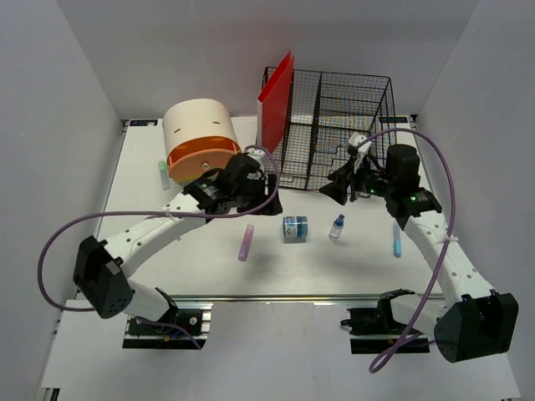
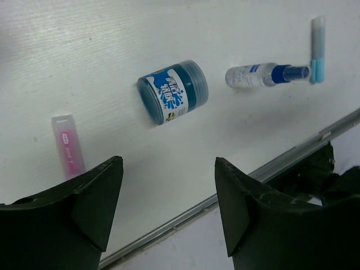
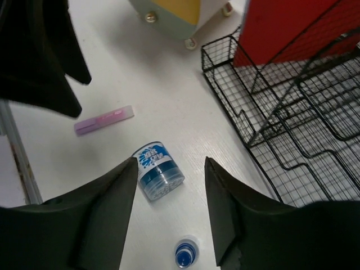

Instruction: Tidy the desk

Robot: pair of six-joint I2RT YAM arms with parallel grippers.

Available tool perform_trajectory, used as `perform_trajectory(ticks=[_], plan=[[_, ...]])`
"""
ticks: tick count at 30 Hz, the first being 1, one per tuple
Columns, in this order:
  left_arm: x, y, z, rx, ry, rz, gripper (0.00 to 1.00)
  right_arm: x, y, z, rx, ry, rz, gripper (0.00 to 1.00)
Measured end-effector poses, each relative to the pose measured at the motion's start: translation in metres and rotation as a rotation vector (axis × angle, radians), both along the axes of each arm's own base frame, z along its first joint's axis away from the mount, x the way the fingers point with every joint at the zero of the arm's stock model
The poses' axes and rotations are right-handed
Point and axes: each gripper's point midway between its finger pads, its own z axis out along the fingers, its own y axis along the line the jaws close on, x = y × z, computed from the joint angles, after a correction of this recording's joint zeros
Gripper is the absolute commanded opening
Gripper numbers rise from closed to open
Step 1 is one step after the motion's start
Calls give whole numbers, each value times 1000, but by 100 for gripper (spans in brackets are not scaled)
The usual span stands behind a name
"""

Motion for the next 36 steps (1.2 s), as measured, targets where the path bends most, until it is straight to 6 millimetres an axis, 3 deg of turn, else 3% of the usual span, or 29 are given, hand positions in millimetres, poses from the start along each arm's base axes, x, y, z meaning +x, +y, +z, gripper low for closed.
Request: perform_trajectory(ticks=[2,10,16,21,22,36], plan=[[0,-9,-9,22,15,46,78,7,-4,1,-1,3,-47,66],[13,-49,-45,148,38,205,83,20,-15,1,3,23,-153,69],[20,-88,-55,209,24,247,90,24,-20,3,8,24,-180,70],[17,-90,-65,254,22,271,92,25,-24,6,13,17,-193,70],[18,-90,-67,266,21,280,98,25,-25,6,15,16,-196,70],[20,-88,-101,378,29,339,98,26,-31,9,31,22,-208,70]])
